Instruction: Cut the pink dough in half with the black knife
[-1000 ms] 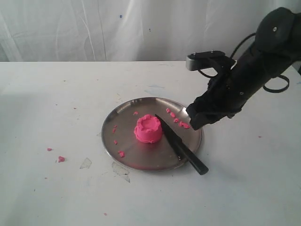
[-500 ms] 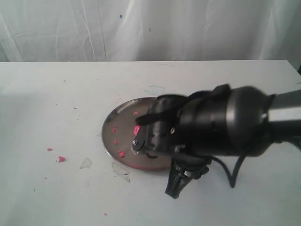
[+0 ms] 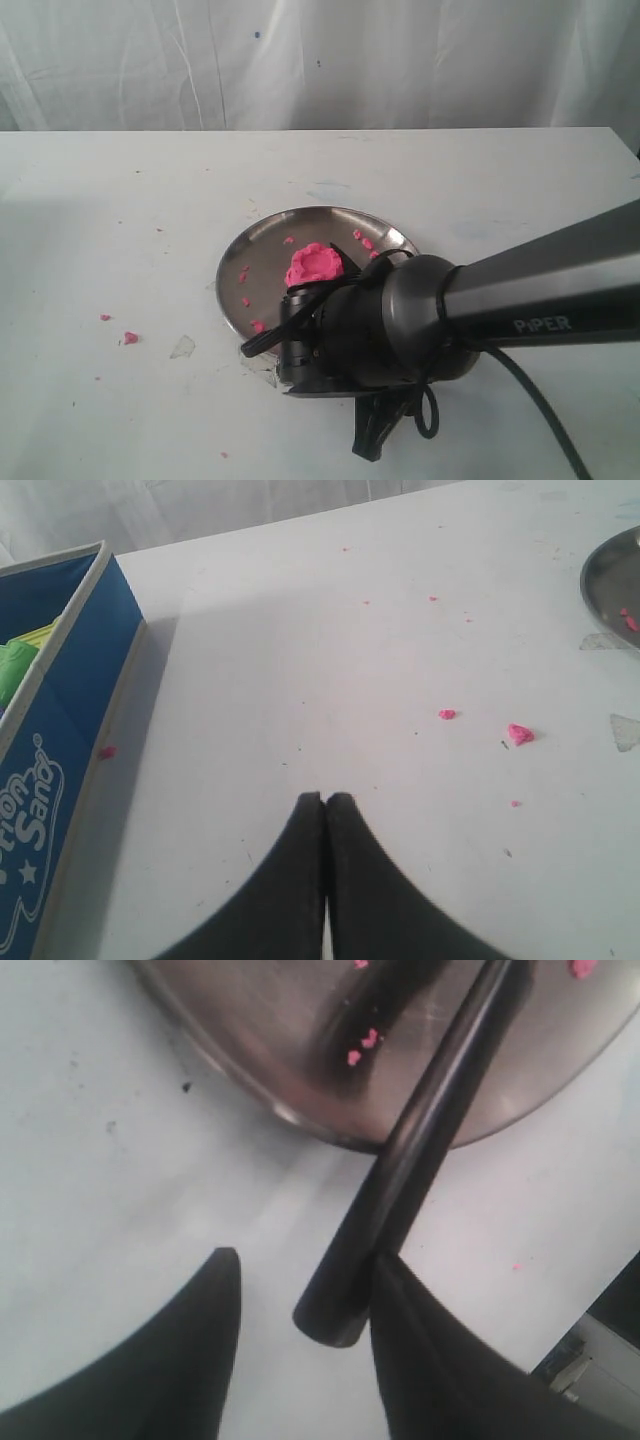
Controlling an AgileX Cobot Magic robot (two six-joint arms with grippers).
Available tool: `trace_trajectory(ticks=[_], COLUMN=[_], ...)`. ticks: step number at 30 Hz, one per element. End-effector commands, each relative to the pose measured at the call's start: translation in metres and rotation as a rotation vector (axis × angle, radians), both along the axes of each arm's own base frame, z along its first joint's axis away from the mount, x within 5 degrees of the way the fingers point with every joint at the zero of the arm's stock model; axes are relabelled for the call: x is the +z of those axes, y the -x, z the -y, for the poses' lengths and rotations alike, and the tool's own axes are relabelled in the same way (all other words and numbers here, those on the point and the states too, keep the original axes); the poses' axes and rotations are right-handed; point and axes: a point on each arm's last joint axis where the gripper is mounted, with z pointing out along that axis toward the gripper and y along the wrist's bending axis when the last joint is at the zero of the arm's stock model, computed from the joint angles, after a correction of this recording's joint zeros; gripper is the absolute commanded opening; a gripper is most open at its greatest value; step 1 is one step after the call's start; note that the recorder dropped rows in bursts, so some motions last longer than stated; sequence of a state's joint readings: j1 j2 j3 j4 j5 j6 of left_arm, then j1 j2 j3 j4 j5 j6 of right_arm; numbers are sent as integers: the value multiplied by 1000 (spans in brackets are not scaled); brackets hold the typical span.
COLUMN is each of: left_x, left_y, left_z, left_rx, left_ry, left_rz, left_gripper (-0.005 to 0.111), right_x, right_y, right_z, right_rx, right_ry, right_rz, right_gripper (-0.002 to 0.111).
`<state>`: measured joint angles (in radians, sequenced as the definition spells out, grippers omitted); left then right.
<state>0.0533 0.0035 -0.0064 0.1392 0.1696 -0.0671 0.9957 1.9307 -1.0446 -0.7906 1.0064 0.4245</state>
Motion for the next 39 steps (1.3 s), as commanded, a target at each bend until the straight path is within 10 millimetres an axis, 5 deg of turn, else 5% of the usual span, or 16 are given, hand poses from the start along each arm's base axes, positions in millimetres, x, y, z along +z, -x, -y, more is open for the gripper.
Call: trace_trajectory(ticks=[1,39], left_x=[-2,-2], left_y=[0,0], left_z=[1,1], left_rx=[-6,-6], left_ry=[8,8], left_rz=[2,2], left_gripper=[0,0], right_x=[-5,-5], right_y=[-1,-25], right_z=[0,11], right_rx=[5,-2], right_ry=[5,-37], right_rz=[14,75], right_gripper=[40,40])
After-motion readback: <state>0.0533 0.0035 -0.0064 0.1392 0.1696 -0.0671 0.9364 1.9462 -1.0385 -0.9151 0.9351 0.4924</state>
